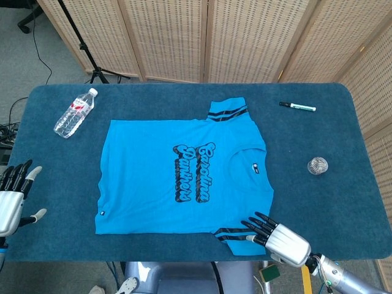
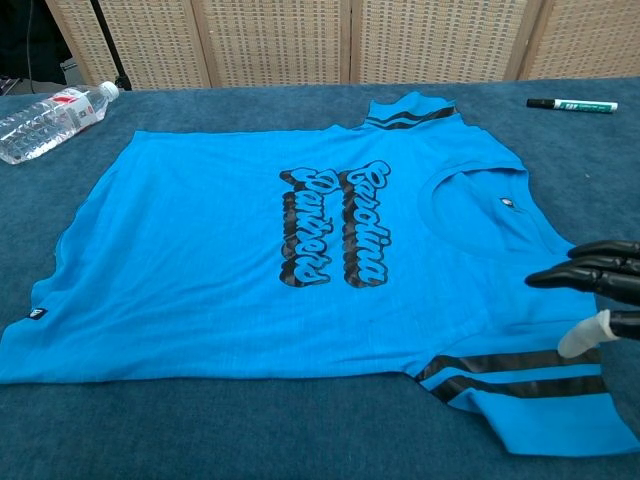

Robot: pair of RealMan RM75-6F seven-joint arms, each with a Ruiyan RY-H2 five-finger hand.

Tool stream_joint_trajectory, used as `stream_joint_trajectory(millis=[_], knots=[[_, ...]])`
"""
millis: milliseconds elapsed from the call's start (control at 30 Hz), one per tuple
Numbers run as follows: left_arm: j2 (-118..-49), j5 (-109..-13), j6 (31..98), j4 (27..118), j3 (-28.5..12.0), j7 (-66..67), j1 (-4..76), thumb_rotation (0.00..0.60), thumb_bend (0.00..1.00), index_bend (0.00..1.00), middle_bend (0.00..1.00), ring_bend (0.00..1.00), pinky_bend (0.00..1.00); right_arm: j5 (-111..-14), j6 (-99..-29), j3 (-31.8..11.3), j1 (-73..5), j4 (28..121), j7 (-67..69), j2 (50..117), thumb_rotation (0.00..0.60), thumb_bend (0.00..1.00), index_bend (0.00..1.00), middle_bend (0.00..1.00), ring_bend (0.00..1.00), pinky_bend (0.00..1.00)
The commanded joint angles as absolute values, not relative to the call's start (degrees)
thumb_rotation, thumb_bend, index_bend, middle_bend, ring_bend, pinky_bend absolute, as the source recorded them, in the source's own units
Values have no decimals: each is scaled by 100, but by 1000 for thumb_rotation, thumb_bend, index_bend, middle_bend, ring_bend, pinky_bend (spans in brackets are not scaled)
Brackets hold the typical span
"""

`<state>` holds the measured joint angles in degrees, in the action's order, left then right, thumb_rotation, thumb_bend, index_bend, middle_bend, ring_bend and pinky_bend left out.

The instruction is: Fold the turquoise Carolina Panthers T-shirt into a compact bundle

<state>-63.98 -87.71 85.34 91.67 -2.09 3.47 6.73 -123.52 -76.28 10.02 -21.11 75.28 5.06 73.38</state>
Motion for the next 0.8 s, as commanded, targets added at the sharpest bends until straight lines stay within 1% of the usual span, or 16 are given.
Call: stream_joint_trajectory(millis=[33, 267, 800], knots=[[-6397, -8765, 8529, 9169, -211, 345, 673, 600, 73, 0, 0, 0, 0, -12271, -7505, 1049, -2141, 7464, 397, 7483, 600, 0, 264, 17, 0, 0], [-6407, -8770, 8526, 9169, -202, 372, 671, 600, 73, 0, 0, 0, 0, -12147, -7419, 1113, -2155, 7183, 253, 7762, 600, 0, 274, 20, 0, 0], [-6440, -8722, 8458, 9157, -208, 439, 695, 600, 74, 0, 0, 0, 0, -12028, -7426, 1361, -2181, 6653, 129, 8026, 600, 0, 286, 24, 0, 0]])
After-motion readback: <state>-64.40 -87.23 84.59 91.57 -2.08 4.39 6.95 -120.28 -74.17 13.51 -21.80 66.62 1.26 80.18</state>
